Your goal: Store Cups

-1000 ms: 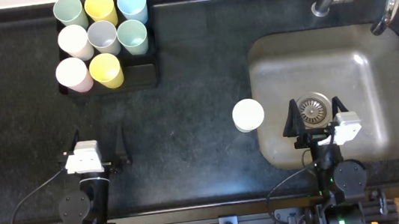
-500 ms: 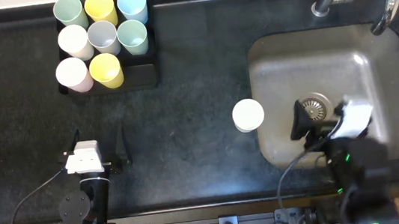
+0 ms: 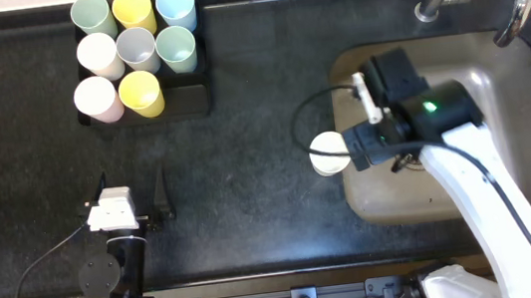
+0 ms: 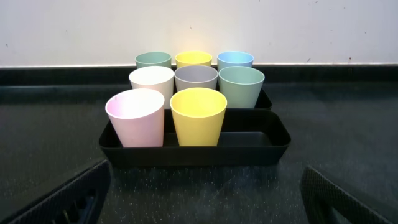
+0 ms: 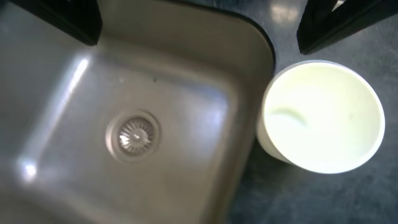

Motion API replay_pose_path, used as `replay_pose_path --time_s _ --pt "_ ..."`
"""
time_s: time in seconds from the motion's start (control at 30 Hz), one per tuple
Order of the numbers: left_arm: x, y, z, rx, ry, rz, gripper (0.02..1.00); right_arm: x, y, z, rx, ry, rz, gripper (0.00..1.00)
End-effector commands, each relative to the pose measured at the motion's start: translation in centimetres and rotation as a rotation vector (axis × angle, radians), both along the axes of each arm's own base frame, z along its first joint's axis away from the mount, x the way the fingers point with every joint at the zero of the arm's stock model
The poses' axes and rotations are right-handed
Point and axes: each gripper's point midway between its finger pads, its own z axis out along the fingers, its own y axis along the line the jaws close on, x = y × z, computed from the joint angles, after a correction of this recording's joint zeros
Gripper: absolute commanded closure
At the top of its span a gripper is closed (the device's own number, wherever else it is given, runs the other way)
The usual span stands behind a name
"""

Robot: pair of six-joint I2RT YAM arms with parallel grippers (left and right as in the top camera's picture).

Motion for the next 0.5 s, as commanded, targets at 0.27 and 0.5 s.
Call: replay_pose_path --time_s 0.27,0.5 --pt "0.0 0.1 0.1 -0.005 -0.007 0.000 0.023 1.4 3.0 -3.7 0.101 0.147 0.199 0.003" --pt "0.0 0.1 0.1 -0.005 -0.007 0.000 0.020 2.3 3.2 -5.2 0.098 0.165 0.197 0.003"
